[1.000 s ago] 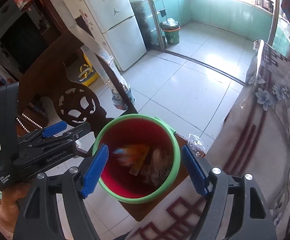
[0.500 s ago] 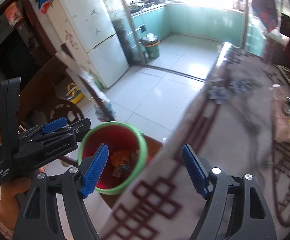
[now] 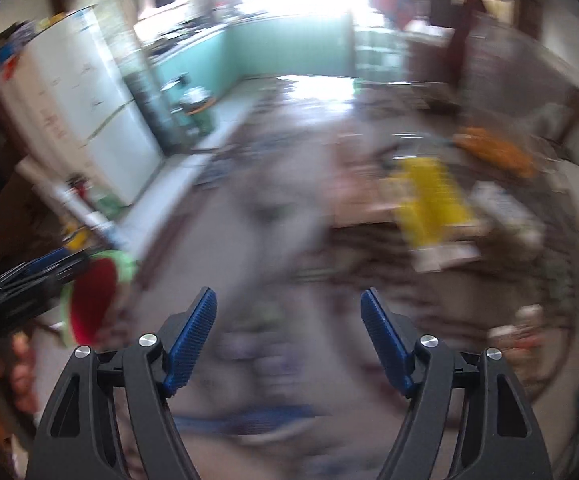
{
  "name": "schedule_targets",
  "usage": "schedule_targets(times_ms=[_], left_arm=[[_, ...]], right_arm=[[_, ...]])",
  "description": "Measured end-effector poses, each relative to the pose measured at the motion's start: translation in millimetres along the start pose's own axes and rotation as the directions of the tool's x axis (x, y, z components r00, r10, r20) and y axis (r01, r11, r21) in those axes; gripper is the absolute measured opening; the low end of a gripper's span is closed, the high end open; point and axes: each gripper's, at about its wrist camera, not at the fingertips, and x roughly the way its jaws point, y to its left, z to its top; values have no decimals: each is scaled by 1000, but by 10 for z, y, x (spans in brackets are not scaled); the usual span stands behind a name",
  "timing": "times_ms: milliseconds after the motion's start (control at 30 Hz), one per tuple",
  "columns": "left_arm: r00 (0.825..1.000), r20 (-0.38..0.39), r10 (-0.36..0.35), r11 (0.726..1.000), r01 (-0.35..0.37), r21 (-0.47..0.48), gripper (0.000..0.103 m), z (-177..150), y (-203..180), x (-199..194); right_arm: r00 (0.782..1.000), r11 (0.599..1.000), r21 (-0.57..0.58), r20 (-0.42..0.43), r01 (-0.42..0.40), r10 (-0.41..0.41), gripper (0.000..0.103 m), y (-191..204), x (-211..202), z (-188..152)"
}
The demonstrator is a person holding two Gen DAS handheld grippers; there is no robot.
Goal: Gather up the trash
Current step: 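Grasp the yellow carton with the left tool while the right tool grasps the white milk carton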
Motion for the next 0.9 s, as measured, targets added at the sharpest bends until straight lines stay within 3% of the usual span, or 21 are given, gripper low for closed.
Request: schedule_targets(times_ms=[167, 300, 467, 633, 700, 767, 900], left_arm=[[998, -23, -57, 998, 57, 36, 70, -4, -615, 118], [991, -61, -117, 992, 119, 36, 70, 58, -1095, 285], [983, -93, -160, 985, 165, 52, 70, 242, -1687, 528], [976, -125, -178, 978, 190, 91, 72, 516, -2293, 909], [973, -144, -179, 976, 194, 96, 73, 605, -2485, 1091], [972, -162, -167, 977, 186, 107, 73, 671, -2642, 1276], [974, -197, -113, 982, 139, 125, 73, 729, -2871, 1695]], right_arm=[[988, 989, 14, -52, 149, -148, 65, -1292, 260, 423], [968, 982, -62, -169, 176, -184, 66, -1873, 675, 661], [951, 992, -124, -301, 38, -74, 66, -2183, 1143, 707], [943, 983, -177, -331, -38, -23, 71, -2222, 1314, 695], [939, 979, -193, -342, -59, -11, 67, -2248, 1375, 654], [945, 981, -182, -328, -73, 9, 59, -2266, 1369, 668], [966, 992, -11, -229, -128, 122, 53, -2502, 1154, 666]])
